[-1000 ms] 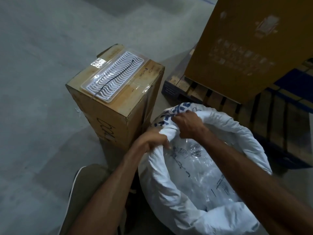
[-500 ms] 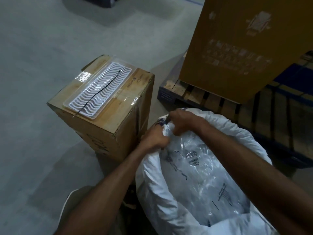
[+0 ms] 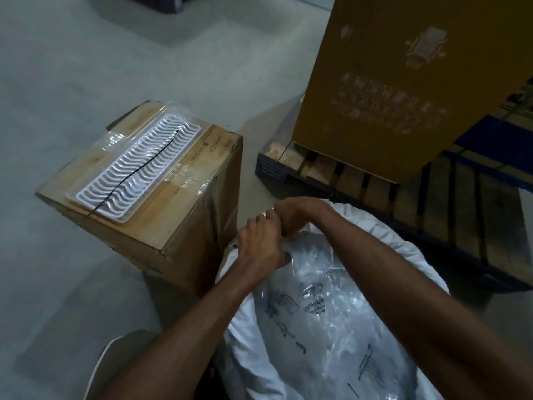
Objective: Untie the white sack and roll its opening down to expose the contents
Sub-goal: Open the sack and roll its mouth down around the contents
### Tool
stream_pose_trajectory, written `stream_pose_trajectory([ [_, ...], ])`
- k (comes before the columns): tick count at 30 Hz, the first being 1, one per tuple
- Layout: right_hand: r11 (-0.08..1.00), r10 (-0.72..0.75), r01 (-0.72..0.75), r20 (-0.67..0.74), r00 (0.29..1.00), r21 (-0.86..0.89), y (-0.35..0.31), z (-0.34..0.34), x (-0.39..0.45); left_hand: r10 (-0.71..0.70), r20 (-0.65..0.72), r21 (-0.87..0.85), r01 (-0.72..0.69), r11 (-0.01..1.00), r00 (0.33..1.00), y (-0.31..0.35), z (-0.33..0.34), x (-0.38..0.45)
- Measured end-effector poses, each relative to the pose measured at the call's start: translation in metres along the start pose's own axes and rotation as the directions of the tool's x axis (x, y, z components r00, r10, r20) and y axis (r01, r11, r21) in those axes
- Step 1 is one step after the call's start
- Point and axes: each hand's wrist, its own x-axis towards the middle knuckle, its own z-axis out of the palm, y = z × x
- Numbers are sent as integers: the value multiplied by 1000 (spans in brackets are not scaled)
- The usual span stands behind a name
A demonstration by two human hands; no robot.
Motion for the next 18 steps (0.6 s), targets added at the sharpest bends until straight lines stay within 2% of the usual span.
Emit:
stream_pose_trajectory([
  [2,997,7,-1,-76,997,76,9,4,1,-24,7,-51,25,998,1000,-2,3,7],
  [3,996,2,16,-196,981,88,11,12,-2,-54,40,-90,57,994,998,-5,2,11],
  [5,1000,-17,27,-463,886,15,15,37,-13,-101,163,-209,135,969,981,-9,-3,19],
  [6,1000,-5,-11,-544,839,-27,17,51,-18,-106,243,-276,174,945,964,-12,-6,25],
  [9,985,148,-169,-599,787,22,30,77,-33,-46,444,-418,252,873,895,-10,-14,32],
  [11,979,197,-191,-549,812,69,37,77,-31,-10,403,-363,170,916,915,-6,-10,30],
  [13,972,226,-173,-437,871,158,41,64,-23,21,224,-64,-7,998,974,-1,-4,26],
  [14,967,227,-169,-348,910,189,45,55,-16,86,145,77,-98,992,986,2,1,25],
  [15,965,203,-153,-240,950,211,49,45,-12,163,110,141,-178,974,980,4,6,25],
  [16,962,168,-137,-118,979,236,54,35,-7,220,114,109,-232,967,969,7,9,27],
  [18,951,101,-115,64,993,287,63,23,-2,279,101,-41,-276,960,955,8,11,33],
])
